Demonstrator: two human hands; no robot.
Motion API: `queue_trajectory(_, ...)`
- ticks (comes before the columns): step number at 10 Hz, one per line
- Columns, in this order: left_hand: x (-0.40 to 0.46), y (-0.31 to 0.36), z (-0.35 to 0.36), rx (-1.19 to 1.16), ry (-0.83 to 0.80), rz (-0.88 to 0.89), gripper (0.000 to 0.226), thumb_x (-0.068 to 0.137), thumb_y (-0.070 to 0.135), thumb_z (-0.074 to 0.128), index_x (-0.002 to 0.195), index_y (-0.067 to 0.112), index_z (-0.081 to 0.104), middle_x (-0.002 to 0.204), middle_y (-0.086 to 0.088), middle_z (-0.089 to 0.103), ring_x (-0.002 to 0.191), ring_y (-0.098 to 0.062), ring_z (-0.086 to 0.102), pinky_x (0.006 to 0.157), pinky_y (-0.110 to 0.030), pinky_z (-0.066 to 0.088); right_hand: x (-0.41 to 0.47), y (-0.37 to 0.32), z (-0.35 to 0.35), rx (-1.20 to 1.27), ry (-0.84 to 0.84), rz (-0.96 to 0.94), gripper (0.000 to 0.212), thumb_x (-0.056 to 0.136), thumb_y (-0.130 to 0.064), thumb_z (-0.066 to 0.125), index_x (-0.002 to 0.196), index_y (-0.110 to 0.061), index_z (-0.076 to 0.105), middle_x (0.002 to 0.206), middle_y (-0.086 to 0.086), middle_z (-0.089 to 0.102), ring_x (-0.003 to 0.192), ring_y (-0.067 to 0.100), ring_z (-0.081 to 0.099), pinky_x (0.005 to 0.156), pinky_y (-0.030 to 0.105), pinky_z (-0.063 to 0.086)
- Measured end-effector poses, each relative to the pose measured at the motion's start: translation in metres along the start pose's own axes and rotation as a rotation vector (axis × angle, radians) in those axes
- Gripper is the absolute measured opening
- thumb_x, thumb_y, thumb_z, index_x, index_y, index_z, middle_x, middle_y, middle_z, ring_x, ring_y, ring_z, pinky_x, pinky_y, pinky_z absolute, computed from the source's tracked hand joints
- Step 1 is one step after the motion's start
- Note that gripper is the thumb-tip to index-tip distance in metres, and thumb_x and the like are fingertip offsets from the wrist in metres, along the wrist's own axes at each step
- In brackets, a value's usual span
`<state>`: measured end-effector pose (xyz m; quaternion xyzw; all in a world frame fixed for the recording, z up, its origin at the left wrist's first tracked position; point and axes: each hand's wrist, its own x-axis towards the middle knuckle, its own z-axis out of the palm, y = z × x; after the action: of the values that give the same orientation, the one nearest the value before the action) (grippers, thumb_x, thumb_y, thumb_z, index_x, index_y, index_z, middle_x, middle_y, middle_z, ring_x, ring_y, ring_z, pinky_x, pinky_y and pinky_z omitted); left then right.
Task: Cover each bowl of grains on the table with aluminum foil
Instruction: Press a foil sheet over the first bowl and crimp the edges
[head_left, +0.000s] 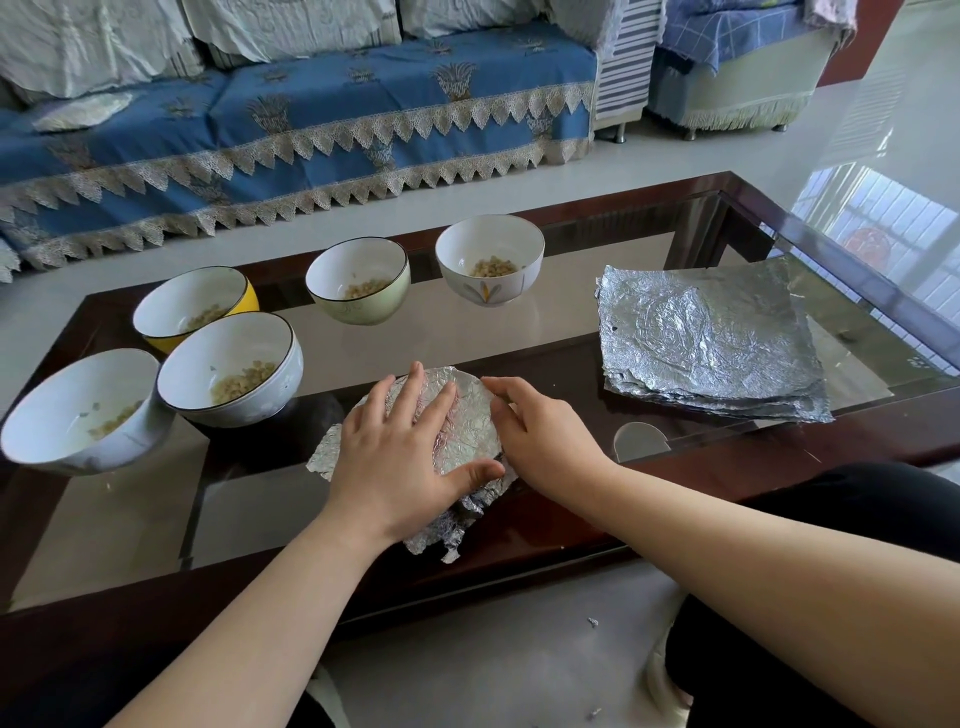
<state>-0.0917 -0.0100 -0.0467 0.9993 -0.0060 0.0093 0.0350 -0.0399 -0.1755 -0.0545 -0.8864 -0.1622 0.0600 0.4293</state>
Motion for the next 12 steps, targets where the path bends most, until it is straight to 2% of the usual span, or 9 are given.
queue_trajectory(1,0.000,0.000,0.001,-0.001,0.005,-0.003,0.124,0.054,0.101,-0.011,0.156,0.036,0.019,0.166,0.000,0.004,0.150,-0.027,0.006,0.117,-0.050,0.016,0.005,0.002,0.000,0.116,-0.005,0.082,0.034,0.101,-0.028,0.044,0.133,-0.024,0.056,0.063,-0.017,0.046,0.056,-0.002,0.044,0.057,0.014,0.033)
queue_trajectory(4,-0.001,0.001,-0.001,0.016,-0.009,-0.008,0.125,0.053,0.100,-0.014,0.156,0.037,0.014,0.166,0.001,0.000,0.151,-0.025,0.003,0.118,-0.048,0.014,0.004,0.002,0.000,0.146,-0.018,0.061,0.039,0.103,-0.027,0.042,0.140,-0.018,0.051,0.063,-0.020,0.034,0.055,-0.008,0.033,0.053,0.006,0.031)
queue_trajectory(5,-0.001,0.001,0.000,0.016,-0.010,-0.011,0.125,0.052,0.100,-0.015,0.156,0.037,0.013,0.166,0.001,-0.001,0.151,-0.025,0.002,0.118,-0.048,0.013,0.004,-0.001,-0.001,0.166,-0.030,0.063,0.039,0.103,-0.024,0.042,0.141,-0.015,0.050,0.069,-0.020,0.045,0.064,-0.006,0.039,0.057,0.006,0.032)
queue_trajectory(6,-0.001,0.001,0.000,0.013,-0.008,-0.009,0.125,0.052,0.100,-0.014,0.156,0.037,0.014,0.166,0.001,0.000,0.151,-0.026,0.003,0.118,-0.048,0.014,0.003,-0.004,0.000,0.184,-0.014,0.073,0.040,0.103,-0.024,0.043,0.141,-0.014,0.050,0.116,0.000,0.068,0.097,0.006,0.054,0.076,0.013,0.035)
queue_trajectory(8,0.000,0.000,0.001,0.014,0.002,-0.011,0.124,0.054,0.099,-0.014,0.156,0.037,0.016,0.166,0.001,0.002,0.151,-0.026,0.005,0.117,-0.048,0.015,-0.001,-0.004,0.006,0.233,0.001,0.100,0.037,0.103,-0.022,0.041,0.137,-0.015,0.053,0.121,0.003,0.067,0.100,0.010,0.058,0.082,0.018,0.038)
queue_trajectory(9,0.000,0.001,0.001,0.015,0.003,-0.010,0.124,0.054,0.100,-0.014,0.156,0.037,0.017,0.166,0.001,0.002,0.151,-0.026,0.005,0.117,-0.048,0.016,0.001,-0.003,0.007,0.356,0.027,0.137,0.029,0.102,-0.019,0.044,0.120,-0.018,0.066,0.081,-0.005,0.070,0.070,0.002,0.058,0.068,0.023,0.046)
queue_trajectory(10,0.000,0.000,0.001,0.009,0.003,-0.007,0.123,0.055,0.100,-0.012,0.156,0.037,0.017,0.166,0.001,0.002,0.151,-0.026,0.005,0.117,-0.050,0.017,0.004,0.000,0.008,0.619,0.001,0.284,0.021,0.099,-0.021,0.052,0.100,-0.025,0.072,0.079,0.001,0.072,0.072,0.013,0.060,0.072,0.035,0.052)
queue_trajectory(11,0.001,0.000,0.001,0.006,0.003,-0.007,0.122,0.055,0.101,-0.012,0.156,0.037,0.018,0.166,0.000,0.003,0.151,-0.026,0.005,0.118,-0.050,0.017,0.006,0.002,0.011,0.715,-0.052,0.333,0.023,0.098,-0.022,0.054,0.115,-0.022,0.069,0.105,0.001,0.073,0.097,0.018,0.065,0.098,0.043,0.050)
queue_trajectory(12,0.001,0.000,0.002,0.012,-0.004,-0.005,0.123,0.054,0.101,-0.013,0.156,0.038,0.016,0.166,0.001,0.001,0.151,-0.025,0.004,0.119,-0.050,0.016,0.010,0.004,0.008,0.709,-0.148,0.310,0.030,0.102,-0.016,0.044,0.119,-0.025,0.067,0.099,-0.007,0.072,0.091,0.012,0.064,0.091,0.035,0.052)
